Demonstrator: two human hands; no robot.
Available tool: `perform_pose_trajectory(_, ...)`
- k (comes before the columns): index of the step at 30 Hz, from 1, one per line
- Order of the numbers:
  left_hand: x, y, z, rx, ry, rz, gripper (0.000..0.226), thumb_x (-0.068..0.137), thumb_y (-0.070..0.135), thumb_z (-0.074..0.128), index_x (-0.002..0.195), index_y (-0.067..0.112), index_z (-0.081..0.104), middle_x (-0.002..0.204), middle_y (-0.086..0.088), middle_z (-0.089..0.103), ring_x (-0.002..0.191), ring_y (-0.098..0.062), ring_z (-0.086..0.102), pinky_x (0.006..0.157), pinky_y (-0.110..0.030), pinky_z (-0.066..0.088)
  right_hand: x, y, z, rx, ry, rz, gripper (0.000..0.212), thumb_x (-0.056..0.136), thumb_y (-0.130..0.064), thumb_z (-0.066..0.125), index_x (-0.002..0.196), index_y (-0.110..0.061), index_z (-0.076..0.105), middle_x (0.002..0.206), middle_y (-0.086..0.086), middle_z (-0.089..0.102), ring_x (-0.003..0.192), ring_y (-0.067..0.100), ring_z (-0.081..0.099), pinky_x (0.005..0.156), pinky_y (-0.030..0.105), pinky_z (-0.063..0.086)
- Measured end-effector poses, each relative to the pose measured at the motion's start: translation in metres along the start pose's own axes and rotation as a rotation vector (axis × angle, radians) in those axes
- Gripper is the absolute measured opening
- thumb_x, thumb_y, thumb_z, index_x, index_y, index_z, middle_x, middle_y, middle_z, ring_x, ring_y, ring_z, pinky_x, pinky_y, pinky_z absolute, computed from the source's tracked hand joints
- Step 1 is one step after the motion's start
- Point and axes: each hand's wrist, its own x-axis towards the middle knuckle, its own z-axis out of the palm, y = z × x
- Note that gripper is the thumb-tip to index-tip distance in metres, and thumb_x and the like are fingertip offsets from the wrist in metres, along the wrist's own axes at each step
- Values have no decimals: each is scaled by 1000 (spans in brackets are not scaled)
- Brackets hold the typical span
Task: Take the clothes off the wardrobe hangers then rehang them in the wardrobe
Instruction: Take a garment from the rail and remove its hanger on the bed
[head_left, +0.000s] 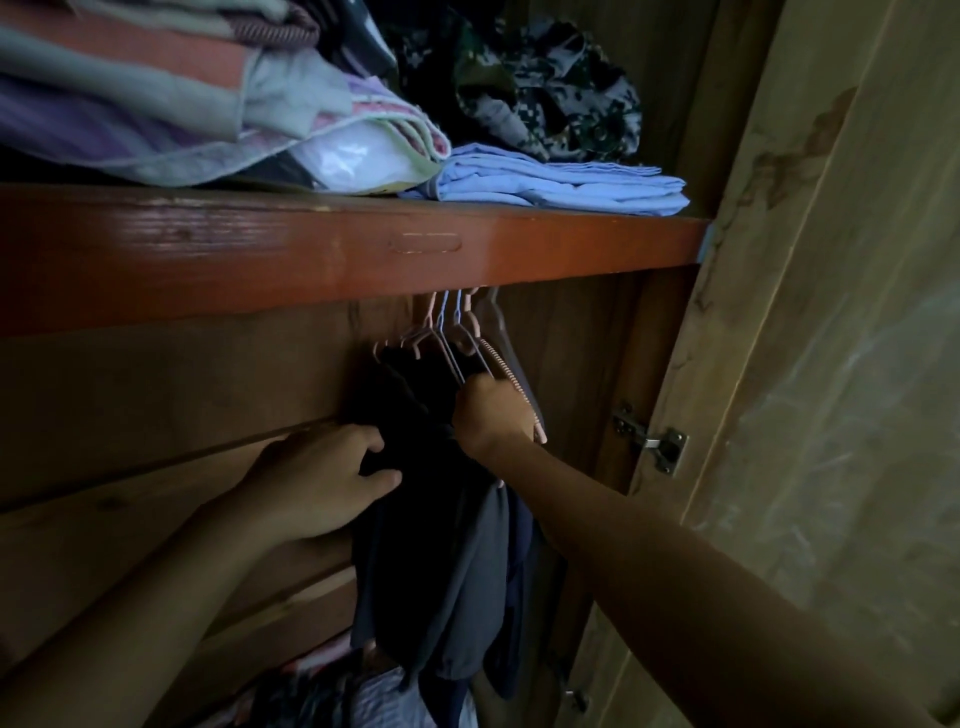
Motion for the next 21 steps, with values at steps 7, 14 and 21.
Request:
perform_pose_trajectory(7,-4,-4,-2,145,99,-24,37,91,60,51,110,30,60,95,11,63,81,-6,59,57,-22,35,-3,-2,-10,-19,84,-31,23,90,-15,49,104,-5,64,108,22,68,100,44,64,78,42,50)
perform_pose_trajectory(14,-1,1,-3,232,205,-85,34,91,58,47,102,27,56,100,3,65,92,-26,63,67,-33,35,-9,3,-26,14,147,-51,20,90,-19,52,100,-6,63,104,20,67,93,43,64,74,40,49)
perform_pose_trajectory(21,8,1,10,204,159,-139,25,100,41,39,91,22,52,91,2,63,73,-17,56,60,-31,38,-28,37,-27,106,144,-96,21,94,-30,50,87,-14,61,90,13,67,82,37,63,64,32,39)
